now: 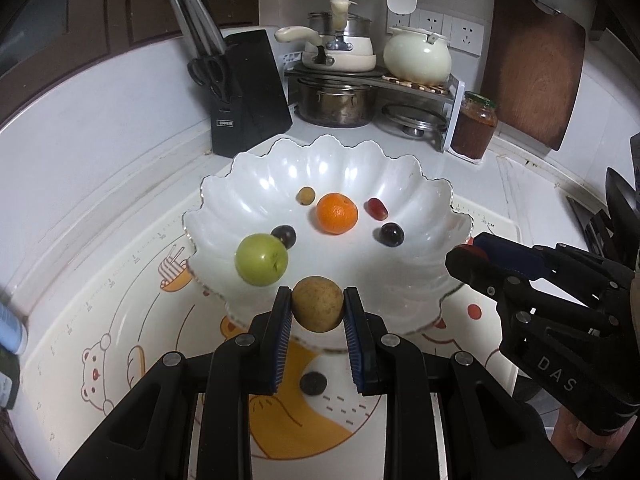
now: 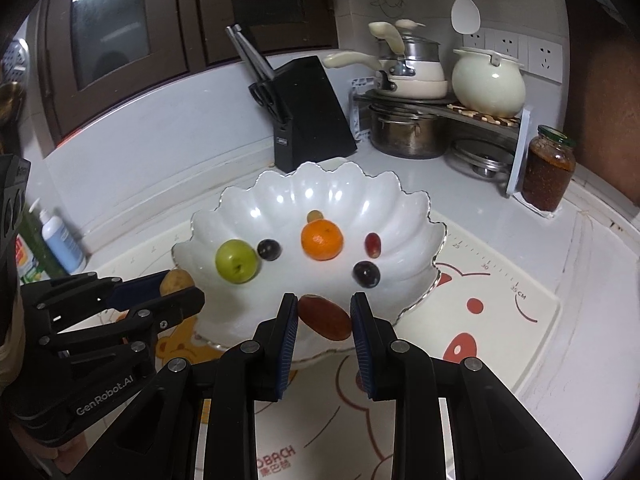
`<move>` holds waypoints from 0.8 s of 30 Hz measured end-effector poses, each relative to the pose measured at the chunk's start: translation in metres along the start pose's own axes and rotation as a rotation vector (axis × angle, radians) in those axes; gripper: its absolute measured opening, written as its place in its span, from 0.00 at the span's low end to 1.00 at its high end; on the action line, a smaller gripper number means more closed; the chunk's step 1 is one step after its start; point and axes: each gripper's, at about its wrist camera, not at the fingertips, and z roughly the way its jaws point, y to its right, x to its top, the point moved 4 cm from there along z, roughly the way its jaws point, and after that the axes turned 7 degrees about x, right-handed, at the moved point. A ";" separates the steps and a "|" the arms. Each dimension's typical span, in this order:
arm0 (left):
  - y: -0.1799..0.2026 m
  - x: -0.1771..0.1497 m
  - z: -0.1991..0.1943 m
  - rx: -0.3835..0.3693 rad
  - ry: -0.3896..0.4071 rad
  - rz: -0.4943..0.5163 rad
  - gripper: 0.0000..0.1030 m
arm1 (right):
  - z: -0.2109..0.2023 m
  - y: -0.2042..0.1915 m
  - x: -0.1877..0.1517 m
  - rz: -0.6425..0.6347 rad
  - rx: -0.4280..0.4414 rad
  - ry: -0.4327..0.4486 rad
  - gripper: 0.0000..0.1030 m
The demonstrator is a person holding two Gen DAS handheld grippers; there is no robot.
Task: Organize fruits
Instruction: 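Carry the tan fruit and red date into the bowl and open both tools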
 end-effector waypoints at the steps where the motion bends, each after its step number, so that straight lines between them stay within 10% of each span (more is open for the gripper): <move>1: 0.000 0.001 0.003 -0.002 -0.003 0.001 0.25 | 0.001 0.001 0.001 0.002 -0.002 -0.001 0.28; 17: 0.002 0.008 0.041 -0.007 -0.067 0.016 0.27 | 0.027 0.013 0.009 0.007 -0.037 -0.038 0.28; 24: -0.001 0.006 0.040 0.003 -0.071 0.010 0.50 | 0.028 0.014 0.008 0.012 -0.060 -0.044 0.37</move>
